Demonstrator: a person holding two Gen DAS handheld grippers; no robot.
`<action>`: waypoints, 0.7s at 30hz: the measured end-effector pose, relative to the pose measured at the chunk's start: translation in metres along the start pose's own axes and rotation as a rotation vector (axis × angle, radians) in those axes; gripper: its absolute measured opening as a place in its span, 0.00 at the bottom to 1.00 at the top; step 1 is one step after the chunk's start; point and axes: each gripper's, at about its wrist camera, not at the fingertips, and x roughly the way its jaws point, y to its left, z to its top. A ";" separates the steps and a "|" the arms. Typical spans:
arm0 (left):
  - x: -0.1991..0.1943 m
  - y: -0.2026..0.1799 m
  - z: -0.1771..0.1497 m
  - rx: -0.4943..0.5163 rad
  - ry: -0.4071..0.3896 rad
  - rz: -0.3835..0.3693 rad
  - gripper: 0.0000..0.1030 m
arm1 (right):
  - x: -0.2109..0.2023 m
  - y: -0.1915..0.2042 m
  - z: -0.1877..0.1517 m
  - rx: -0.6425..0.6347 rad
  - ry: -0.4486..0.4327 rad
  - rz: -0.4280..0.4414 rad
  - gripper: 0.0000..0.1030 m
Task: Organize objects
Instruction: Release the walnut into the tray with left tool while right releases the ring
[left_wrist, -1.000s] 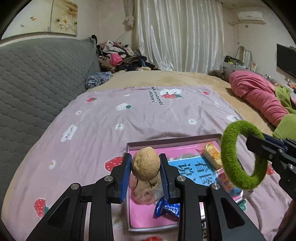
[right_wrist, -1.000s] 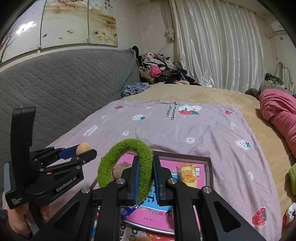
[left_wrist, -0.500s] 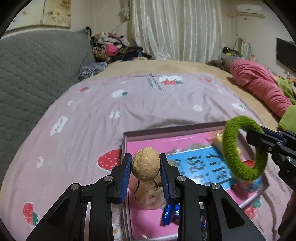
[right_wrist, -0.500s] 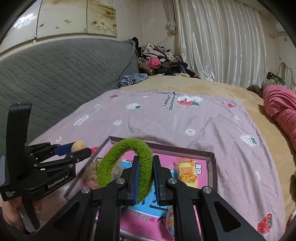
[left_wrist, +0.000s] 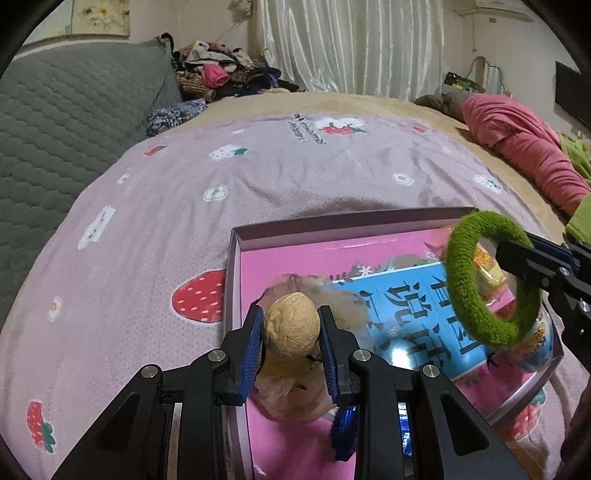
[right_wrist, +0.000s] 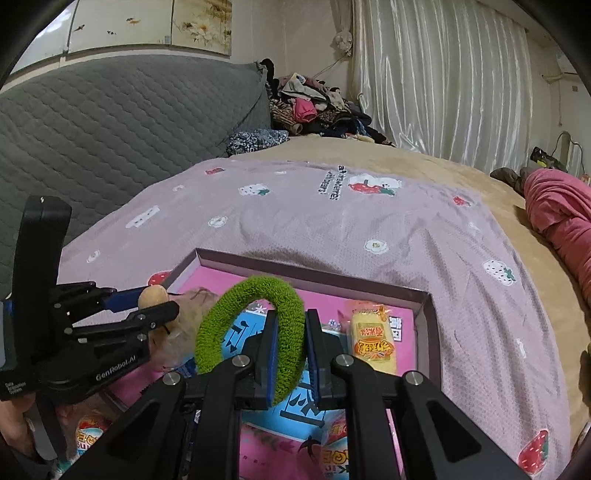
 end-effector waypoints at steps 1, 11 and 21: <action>0.001 0.001 -0.001 -0.002 0.004 -0.003 0.30 | 0.001 0.001 0.000 -0.006 0.003 -0.006 0.14; 0.014 0.001 -0.003 0.009 0.043 -0.023 0.30 | 0.019 0.002 -0.005 -0.023 0.068 -0.017 0.14; 0.031 0.004 -0.007 0.006 0.106 -0.055 0.29 | 0.045 0.008 -0.019 -0.073 0.195 -0.078 0.14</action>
